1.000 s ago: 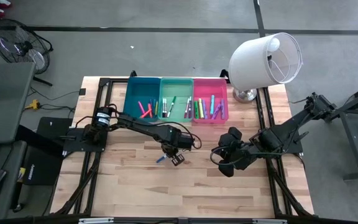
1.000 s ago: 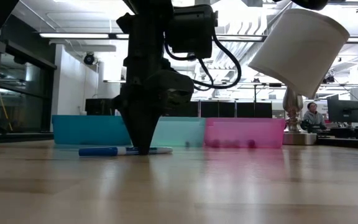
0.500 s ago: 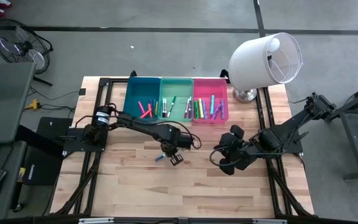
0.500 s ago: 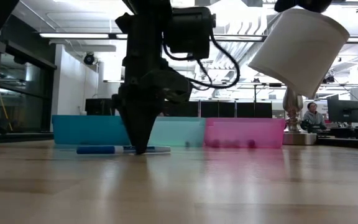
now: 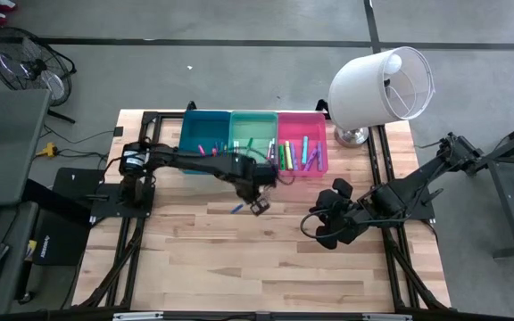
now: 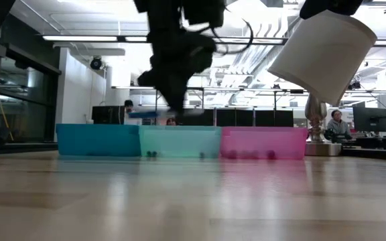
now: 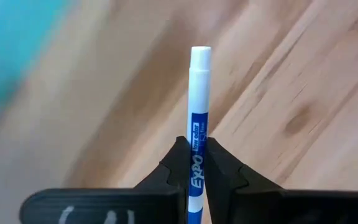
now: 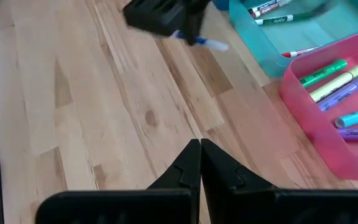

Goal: Pick & Place Markers
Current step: Put the blue marker pen into the green bin

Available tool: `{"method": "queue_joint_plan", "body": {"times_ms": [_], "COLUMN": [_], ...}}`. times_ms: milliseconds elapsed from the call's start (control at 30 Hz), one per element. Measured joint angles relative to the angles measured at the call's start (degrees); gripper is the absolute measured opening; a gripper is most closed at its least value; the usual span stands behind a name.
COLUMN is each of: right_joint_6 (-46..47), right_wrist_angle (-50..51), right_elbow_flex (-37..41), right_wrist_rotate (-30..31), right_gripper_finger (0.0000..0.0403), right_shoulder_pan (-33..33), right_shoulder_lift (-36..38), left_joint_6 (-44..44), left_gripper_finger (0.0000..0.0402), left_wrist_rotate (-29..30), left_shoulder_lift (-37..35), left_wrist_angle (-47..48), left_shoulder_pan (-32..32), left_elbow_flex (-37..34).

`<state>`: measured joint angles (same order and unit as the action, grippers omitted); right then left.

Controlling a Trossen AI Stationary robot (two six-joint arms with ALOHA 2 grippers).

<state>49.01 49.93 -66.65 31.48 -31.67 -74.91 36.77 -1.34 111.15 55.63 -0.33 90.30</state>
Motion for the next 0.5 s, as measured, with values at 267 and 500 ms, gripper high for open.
{"method": "queue_joint_plan", "body": {"times_ms": [267,500], "right_joint_6": [0.22,0.25], "right_wrist_angle": [-0.44,-0.97], "right_elbow_flex": [0.0,0.0], "right_wrist_rotate": [0.03,0.18], "right_gripper_finger": [0.0,0.0], "right_shoulder_pan": [0.0,-0.01], "right_shoulder_lift": [-0.02,-0.02], "left_joint_6": [-5.36,-4.38], "left_gripper_finger": [0.0018,0.0018], "left_wrist_rotate": [2.79,3.72], "left_shoulder_lift": [0.23,0.37], "left_wrist_angle": [2.8,0.55], "left_shoulder_pan": [5.37,13.77], "left_elbow_flex": [13.08,16.73]}}
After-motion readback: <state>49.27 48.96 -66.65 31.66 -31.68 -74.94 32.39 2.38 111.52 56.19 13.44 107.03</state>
